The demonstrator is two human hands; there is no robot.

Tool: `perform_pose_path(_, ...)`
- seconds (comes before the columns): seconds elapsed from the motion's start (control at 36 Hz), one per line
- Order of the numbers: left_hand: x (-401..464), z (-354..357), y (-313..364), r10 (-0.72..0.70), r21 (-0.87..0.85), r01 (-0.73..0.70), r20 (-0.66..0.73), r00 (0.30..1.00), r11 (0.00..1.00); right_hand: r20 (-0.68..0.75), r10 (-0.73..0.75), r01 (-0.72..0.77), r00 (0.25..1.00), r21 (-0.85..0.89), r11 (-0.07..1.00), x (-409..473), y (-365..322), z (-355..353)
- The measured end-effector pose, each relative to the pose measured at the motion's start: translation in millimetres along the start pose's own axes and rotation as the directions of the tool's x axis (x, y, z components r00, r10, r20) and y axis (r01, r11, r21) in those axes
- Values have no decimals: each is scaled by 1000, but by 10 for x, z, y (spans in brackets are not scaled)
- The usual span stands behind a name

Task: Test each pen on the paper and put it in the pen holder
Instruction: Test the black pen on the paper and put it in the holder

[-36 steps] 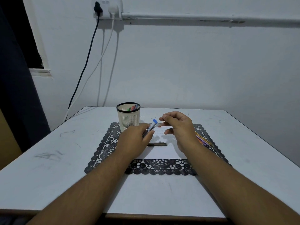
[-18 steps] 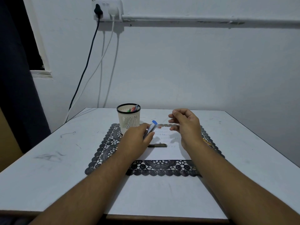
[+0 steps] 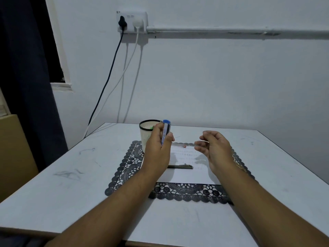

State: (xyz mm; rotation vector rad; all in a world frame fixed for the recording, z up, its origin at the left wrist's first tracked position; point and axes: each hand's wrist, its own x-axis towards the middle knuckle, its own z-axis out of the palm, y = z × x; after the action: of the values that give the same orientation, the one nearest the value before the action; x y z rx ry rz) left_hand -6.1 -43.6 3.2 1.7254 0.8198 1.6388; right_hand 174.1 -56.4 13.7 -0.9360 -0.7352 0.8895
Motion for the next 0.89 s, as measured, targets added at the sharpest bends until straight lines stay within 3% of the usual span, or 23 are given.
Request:
perform_pose_path(0.17, -1, -28, -39, 19, -10, -20, -60, 998, 1000, 11, 9, -9, 1000, -8, 1000, 6, 8, 19)
perform_pose_path(0.31, 45, -38, -136, -13, 86, 21, -82, 997, 996, 9, 21, -21, 1000, -27, 999, -10, 23, -14)
perform_pose_path(0.89, 22, -76, -162, 3, 97, 5, -84, 996, 995, 24, 52, -51, 998, -50, 997, 15, 12, -17)
